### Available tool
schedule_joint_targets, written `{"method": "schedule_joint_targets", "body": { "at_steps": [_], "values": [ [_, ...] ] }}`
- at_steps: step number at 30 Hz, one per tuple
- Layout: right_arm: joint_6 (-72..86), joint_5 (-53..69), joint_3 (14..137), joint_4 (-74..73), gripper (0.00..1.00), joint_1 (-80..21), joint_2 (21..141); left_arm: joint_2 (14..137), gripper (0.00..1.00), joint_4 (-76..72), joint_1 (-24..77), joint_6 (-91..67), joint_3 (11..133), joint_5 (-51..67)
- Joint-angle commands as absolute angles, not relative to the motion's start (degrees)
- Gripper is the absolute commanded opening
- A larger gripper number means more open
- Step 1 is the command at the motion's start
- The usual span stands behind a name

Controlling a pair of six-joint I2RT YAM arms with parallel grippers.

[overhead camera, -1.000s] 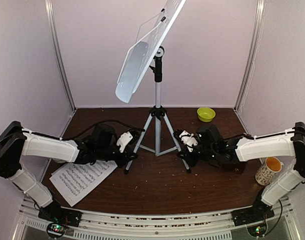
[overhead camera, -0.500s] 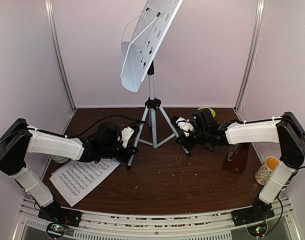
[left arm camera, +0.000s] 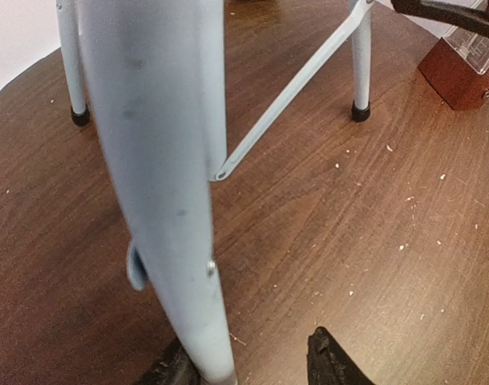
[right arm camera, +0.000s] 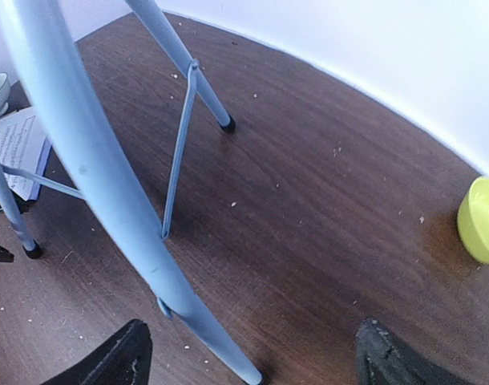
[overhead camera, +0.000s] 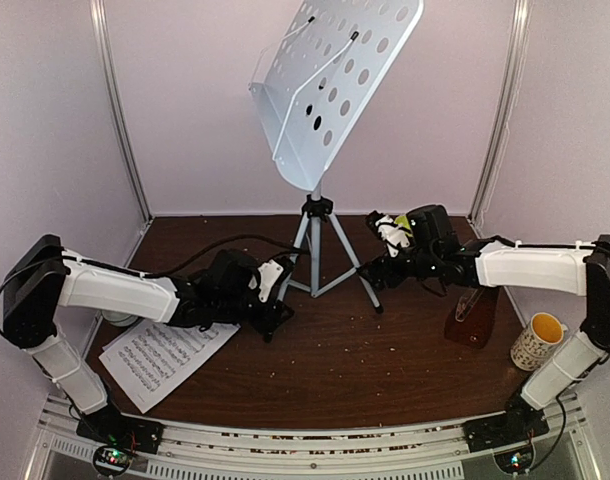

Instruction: Set up the instrument practice props

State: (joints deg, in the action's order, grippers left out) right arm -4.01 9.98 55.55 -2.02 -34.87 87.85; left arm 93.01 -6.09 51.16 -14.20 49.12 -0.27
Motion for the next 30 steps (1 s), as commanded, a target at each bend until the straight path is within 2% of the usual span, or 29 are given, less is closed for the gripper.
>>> {"method": "schedule_joint_targets", "body": {
  "at_steps": [1,7,18,24,30],
  "values": [
    [0.09,8.57,54.3,-0.14,0.93,-34.54,82.61,95.11,0.47,-7.63,53.87,-15.85,52.7,0.9],
    [3.05,7.85,53.45,-2.35,0.95,-34.72,78.5,97.0,0.47,-11.7,56.08,-18.85,54.54,3.62],
    [6.41,9.49,51.32,-3.01,0.91,-35.1,74.23,105.79,0.48,-22.03,60.54,-18.95,59.19,7.81],
    [9.64,9.49,48.87,-1.38,0.9,-35.59,72.07,97.16,0.54,-31.7,57.17,-15.23,48.51,11.19],
    [11.0,9.34,45.49,0.28,0.9,-35.63,71.94,87.25,0.57,-21.41,49.67,-4.46,46.16,13.61]
  ]
}}
